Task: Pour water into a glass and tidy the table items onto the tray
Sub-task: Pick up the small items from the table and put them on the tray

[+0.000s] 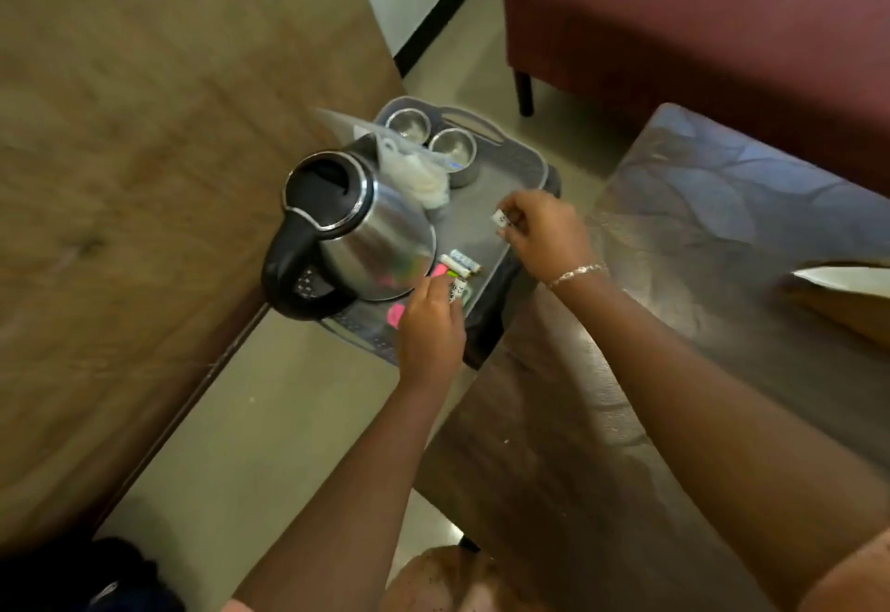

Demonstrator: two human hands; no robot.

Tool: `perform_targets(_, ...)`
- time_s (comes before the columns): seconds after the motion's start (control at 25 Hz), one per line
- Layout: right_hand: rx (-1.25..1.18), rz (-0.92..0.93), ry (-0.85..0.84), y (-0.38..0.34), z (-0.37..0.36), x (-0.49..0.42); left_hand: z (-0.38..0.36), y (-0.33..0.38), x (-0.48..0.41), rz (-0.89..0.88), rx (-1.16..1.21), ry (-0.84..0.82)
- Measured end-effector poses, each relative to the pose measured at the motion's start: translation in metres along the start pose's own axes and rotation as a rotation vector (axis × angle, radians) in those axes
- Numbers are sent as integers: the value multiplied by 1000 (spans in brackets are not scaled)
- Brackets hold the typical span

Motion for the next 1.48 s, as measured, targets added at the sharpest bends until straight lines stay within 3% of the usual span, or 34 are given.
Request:
perform_targets(0.24,330,37,-338,-1,-90,-45,-10,-23,-29,156,-10,-54)
perform_targets(0.56,497,71,-497,9,-116,-46,-27,-23,-49,25,-90,-178)
perform_targets(0.68,374,12,-406,12,-104,-55,-29,-17,-58,-180,-146,-212)
perform_targets(0.8,159,-36,-102,15,-66,-55,-37,-4,-71,-450,-266,-307)
perform_targets(0.96,14,-55,190,25,-14,-23,-66,6,-102,-609,-493,-507)
perform_targets(1.16,-34,-162,293,50,15,13,-98,11,-114,-706,-563,-613)
perform_targets(1.48,-1,-279,241,79,27,56,-105,0,-112,-583,-420,-603)
Point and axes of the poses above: each hand's wrist, its own x-axis away from the middle knuckle, its own z-axis out of the back of the hand, y = z × x, the point moved 4 cm from there along -x, towards the middle knuckle, and after that the axes turned 10 degrees about y, right-handed, at the moved point
